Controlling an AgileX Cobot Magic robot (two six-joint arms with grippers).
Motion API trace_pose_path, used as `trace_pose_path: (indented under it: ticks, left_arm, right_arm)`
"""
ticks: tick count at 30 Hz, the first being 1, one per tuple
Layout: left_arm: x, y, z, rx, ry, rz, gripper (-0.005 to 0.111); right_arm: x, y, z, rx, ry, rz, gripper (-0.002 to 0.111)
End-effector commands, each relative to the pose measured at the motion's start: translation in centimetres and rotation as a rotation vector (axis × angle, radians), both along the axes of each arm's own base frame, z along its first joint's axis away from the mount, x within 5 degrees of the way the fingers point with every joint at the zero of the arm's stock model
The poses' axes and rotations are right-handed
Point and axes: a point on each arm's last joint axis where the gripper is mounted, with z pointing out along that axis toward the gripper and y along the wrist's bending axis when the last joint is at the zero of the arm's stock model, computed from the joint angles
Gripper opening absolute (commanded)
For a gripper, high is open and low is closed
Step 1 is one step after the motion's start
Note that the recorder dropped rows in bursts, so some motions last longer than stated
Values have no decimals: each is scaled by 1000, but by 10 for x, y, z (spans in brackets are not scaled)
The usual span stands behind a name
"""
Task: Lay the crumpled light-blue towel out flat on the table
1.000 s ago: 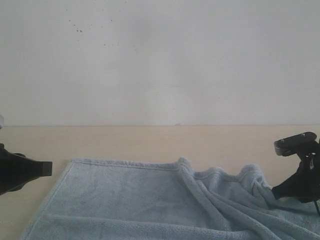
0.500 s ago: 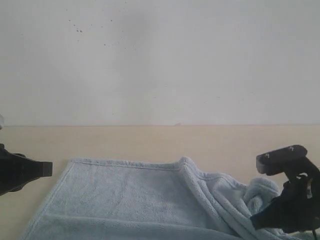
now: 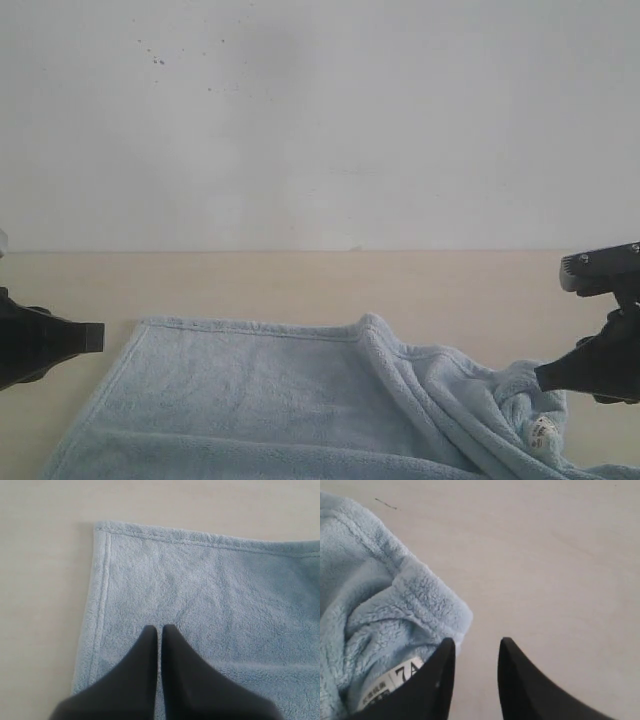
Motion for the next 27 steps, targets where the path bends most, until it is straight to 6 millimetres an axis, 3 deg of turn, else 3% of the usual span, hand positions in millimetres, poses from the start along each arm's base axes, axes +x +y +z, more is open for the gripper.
trace_pose_path:
  ticks: [1,12,22,24,27]
  left_arm:
    - [-1,-1,1,-11,-2,4,4]
    - [-1,0,2,-7,-11,12,4]
    - [-1,0,2,-7,-11,12,4]
    - [-1,0,2,-7,-11,12,4]
    - [-1,0,2,-6,-13,13,4]
  right_arm:
    - [15,0,-9,-11,-14,23,29]
    - [25,2,-45,8,100,-12,29]
    - [22,31,-47,19,88,70,29]
    - [22,33,-49,35,89,56,24]
    - [22,34,-57,50,110,30,6]
